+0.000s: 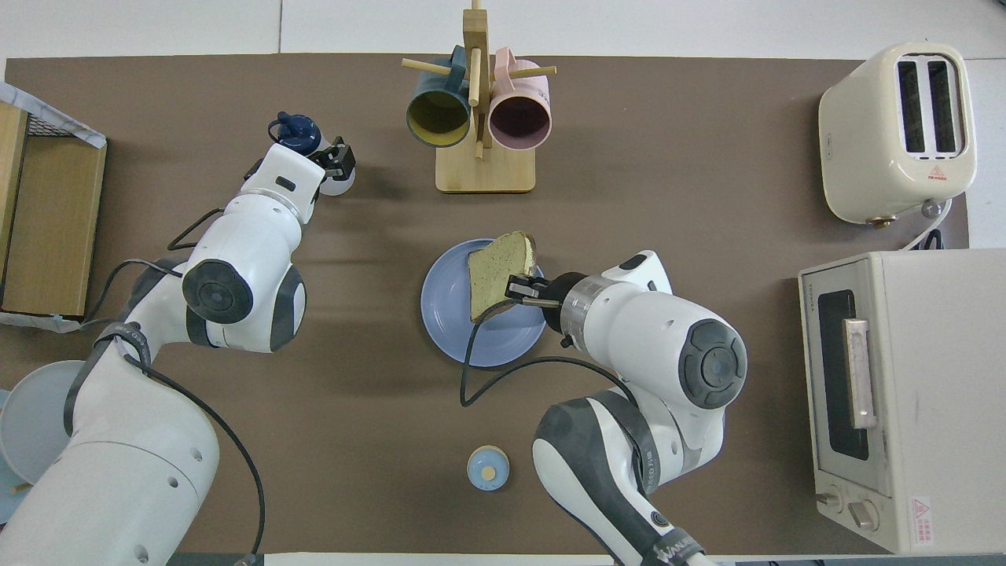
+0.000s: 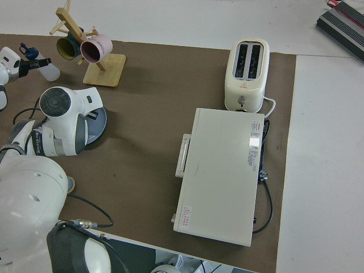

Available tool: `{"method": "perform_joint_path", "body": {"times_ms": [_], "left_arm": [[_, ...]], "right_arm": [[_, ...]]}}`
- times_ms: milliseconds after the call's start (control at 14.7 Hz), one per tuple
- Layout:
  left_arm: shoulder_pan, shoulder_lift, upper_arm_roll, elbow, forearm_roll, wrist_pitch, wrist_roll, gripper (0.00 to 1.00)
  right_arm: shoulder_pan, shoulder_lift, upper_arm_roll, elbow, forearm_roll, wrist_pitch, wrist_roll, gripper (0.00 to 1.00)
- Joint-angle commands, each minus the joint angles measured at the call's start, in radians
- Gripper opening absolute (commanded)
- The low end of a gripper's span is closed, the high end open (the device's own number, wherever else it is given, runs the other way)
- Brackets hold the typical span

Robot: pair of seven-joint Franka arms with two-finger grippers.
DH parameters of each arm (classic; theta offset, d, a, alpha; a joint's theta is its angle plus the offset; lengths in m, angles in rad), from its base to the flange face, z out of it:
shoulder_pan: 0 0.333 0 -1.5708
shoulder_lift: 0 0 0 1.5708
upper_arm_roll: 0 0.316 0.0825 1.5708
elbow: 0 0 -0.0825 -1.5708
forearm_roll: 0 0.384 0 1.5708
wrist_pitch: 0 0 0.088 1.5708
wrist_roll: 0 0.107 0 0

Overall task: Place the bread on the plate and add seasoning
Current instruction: 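Lower the bread slice onto the blue plate and open the right gripper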

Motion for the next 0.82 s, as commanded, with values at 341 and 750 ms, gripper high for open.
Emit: {"method": "perform_joint_path", "body": {"times_ms": [341, 750], "left_arm": [[-0.025, 0.014, 0.026, 0.004, -0.008, 0.017, 0.006, 0.46], [-0.013, -0.017, 0.044, 0.018, -0.004, -0.042, 0.039, 0.36]], "right_arm": [[-0.017, -0.034, 0.013, -0.055, 0.031, 0.011, 0.045, 0.00], [-0.017, -0.051, 0.013, -0.090, 0.032, 0.003, 0.062, 0.06]]}}
